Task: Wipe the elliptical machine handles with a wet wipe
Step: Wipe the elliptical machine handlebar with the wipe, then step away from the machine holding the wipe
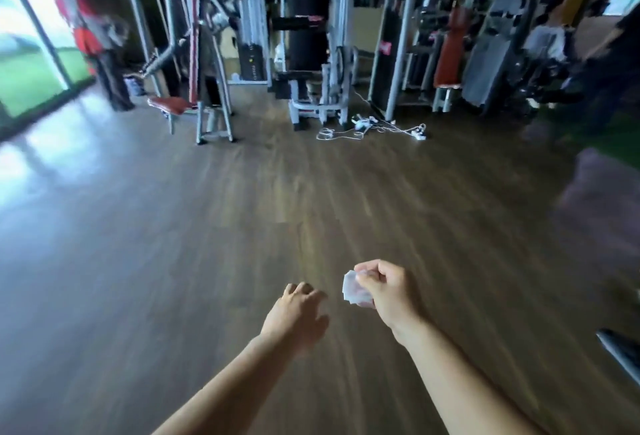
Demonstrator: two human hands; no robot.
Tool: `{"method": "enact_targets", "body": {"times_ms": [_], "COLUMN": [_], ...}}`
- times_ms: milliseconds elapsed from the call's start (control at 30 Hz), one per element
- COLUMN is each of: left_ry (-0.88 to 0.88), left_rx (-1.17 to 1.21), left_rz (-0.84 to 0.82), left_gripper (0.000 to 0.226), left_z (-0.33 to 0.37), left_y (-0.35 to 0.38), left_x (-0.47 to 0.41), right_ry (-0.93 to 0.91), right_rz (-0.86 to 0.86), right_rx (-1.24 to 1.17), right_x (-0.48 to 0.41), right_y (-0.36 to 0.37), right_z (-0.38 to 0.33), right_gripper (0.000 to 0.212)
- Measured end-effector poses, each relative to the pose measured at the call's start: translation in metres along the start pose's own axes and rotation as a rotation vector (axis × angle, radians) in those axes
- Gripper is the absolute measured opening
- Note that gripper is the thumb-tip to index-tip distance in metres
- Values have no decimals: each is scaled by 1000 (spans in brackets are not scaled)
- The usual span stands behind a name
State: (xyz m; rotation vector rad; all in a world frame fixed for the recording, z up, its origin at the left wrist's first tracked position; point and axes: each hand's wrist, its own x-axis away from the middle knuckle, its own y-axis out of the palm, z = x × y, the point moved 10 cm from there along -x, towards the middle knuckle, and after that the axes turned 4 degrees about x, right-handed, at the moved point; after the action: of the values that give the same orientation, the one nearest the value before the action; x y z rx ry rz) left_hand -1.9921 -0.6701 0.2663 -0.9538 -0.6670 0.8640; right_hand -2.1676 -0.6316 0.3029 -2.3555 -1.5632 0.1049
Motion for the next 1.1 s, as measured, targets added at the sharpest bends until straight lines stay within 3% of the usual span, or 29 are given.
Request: {"method": "enact_targets", "body": {"times_ms": [433,633,800,1100], "left_ry": [-463,-693,-877,-1198], "left_rx": [4,50,59,112], "left_rz": [222,306,365,531], "left_gripper": [48,46,46,46], "left_z": [-292,-427,-543,-719], "left_y": [-163,-233,-282,-371], "left_x": [-108,-108,-101,-46], "right_ry": [-168,-164,-155,-233], "right_rz": [-512,-767,-989,-1334], "right_rx": [25,-24,-35,49], "right_x": [-226,-269,-297,-284], "right_y": [340,512,662,913], "right_z": [-131,-185,-222,-312], "right_gripper": [17,3,4,30]}}
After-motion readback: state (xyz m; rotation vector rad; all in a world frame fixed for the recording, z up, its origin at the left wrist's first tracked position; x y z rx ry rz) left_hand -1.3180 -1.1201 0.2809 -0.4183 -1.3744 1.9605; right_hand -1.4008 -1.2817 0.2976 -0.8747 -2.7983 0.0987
